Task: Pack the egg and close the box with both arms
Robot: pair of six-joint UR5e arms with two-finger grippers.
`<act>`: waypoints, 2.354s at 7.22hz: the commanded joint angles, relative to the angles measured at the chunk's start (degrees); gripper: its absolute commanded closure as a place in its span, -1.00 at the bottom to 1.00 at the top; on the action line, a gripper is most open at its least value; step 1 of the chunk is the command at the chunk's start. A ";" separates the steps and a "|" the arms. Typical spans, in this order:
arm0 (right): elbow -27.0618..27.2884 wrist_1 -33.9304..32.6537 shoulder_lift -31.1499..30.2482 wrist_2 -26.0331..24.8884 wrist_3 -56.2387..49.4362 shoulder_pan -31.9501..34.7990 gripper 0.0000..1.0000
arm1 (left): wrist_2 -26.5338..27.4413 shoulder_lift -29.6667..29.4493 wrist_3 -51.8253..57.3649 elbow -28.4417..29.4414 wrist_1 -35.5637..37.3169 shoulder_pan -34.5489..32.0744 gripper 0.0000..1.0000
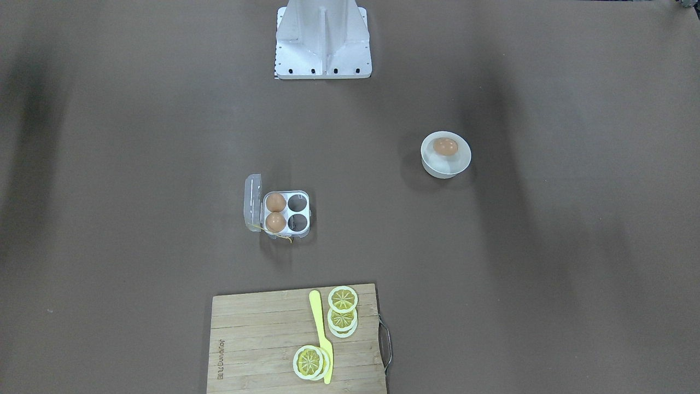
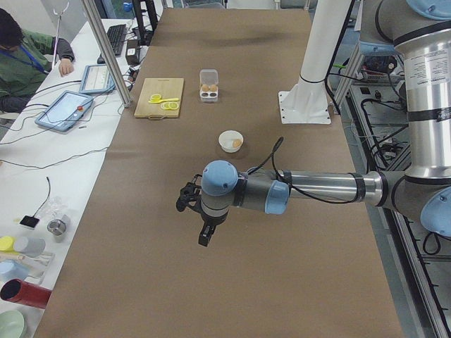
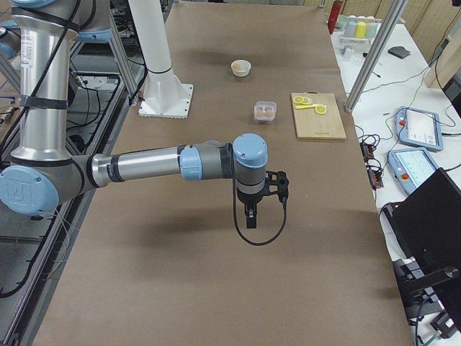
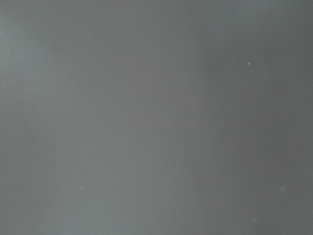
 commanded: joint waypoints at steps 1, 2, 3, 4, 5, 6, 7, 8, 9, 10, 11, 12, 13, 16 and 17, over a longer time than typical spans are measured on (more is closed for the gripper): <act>2.68 0.05 2.34 -0.06 0.26 0.00 -1.00 | -0.12 -6.08 -0.24 2.84 -8.34 0.08 -0.97; 2.00 -0.04 2.96 0.29 0.35 0.00 -1.00 | -0.13 -6.88 -0.33 2.78 -8.37 0.35 -0.97; 2.42 0.04 2.44 0.38 0.00 0.00 -1.00 | -0.21 -8.46 -0.59 2.86 -8.10 0.35 -0.97; 2.26 0.05 2.87 0.38 0.00 0.00 -1.00 | -0.04 -10.82 -0.51 3.73 -8.36 0.44 -0.97; 3.04 3.35 3.05 0.38 0.44 -1.30 -1.00 | -0.21 -11.11 -0.51 3.22 -8.97 0.61 -0.97; 2.35 8.00 2.96 0.65 2.35 -2.54 -1.00 | -0.47 -10.68 -1.20 1.39 -12.46 2.35 -0.97; 2.60 10.13 3.14 0.65 4.38 -5.85 -1.00 | -0.82 -11.98 -3.38 0.93 -13.02 5.59 -0.97; 2.52 13.37 3.83 0.56 7.88 -9.72 -1.00 | -0.65 -12.69 -3.23 0.58 -13.11 9.97 -0.97; 2.52 16.28 4.54 0.47 11.13 -12.54 -1.00 | -0.91 -14.61 -3.84 -0.03 -15.37 14.45 -0.97; 2.60 18.13 4.63 0.47 12.82 -14.39 -1.00 | -0.57 -15.93 -3.50 -0.12 -19.05 19.46 -0.96; 2.69 19.98 4.63 0.47 14.66 -15.54 -1.00 | -0.22 -15.95 -3.58 0.31 -23.70 23.25 -0.96; 2.69 20.87 4.54 0.47 15.46 -16.16 -1.00 | -0.13 -15.95 -3.58 -0.03 -24.70 27.29 -0.96; 2.78 20.88 4.54 0.47 15.47 -16.26 -1.00 | 0.92 -16.29 -3.49 0.05 -26.54 31.77 -0.96; 2.96 20.96 4.54 0.47 15.47 -16.35 -1.00 | 11.71 -16.30 -3.58 0.58 -32.35 42.51 -0.95; 3.04 20.96 4.54 0.47 15.38 -16.35 -1.00 | 13.39 -16.30 -3.58 0.58 -32.62 45.23 -0.95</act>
